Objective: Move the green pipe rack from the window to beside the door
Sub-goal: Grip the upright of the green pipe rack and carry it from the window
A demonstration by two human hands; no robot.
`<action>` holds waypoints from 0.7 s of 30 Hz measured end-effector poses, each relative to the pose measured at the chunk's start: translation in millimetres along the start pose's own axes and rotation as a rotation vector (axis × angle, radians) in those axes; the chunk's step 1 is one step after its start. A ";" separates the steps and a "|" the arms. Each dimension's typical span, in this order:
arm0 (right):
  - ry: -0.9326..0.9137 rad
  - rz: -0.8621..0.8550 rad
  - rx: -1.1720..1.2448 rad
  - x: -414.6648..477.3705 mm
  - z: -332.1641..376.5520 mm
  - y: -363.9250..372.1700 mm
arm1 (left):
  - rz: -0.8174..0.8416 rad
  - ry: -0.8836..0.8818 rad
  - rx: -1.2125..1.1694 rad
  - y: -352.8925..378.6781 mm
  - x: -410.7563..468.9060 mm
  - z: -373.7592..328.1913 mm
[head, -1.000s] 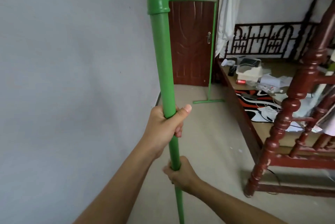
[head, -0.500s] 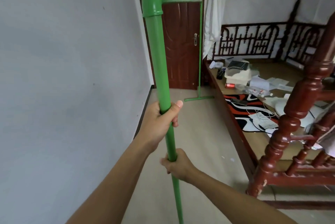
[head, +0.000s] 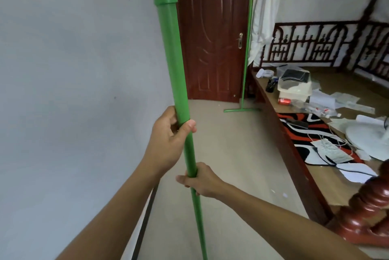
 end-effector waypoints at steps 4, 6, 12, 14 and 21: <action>-0.072 0.074 -0.048 46.8 33.0 34.6 | -0.102 -0.045 0.057 -59.6 -3.8 23.5; -0.103 0.115 -0.085 67.1 47.6 53.9 | -0.164 -0.064 0.068 -87.3 -7.9 33.4; -0.162 0.238 -0.145 118.1 85.2 96.9 | -0.310 -0.155 0.118 -152.6 -15.7 61.7; -0.181 0.279 -0.155 132.5 95.4 106.6 | -0.342 -0.183 0.155 -168.5 -16.5 67.8; -0.236 0.371 -0.134 160.3 112.8 127.5 | -0.426 -0.222 0.229 -198.8 -19.5 82.2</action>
Point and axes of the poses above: each hand's wrist, its own x-axis towards the middle knuckle, its own y-axis out of the palm, z = x × y, the point moved 9 cm from there along x, towards the middle knuckle, and after that the axes turned 15 degrees about z, right-handed, at the moved point
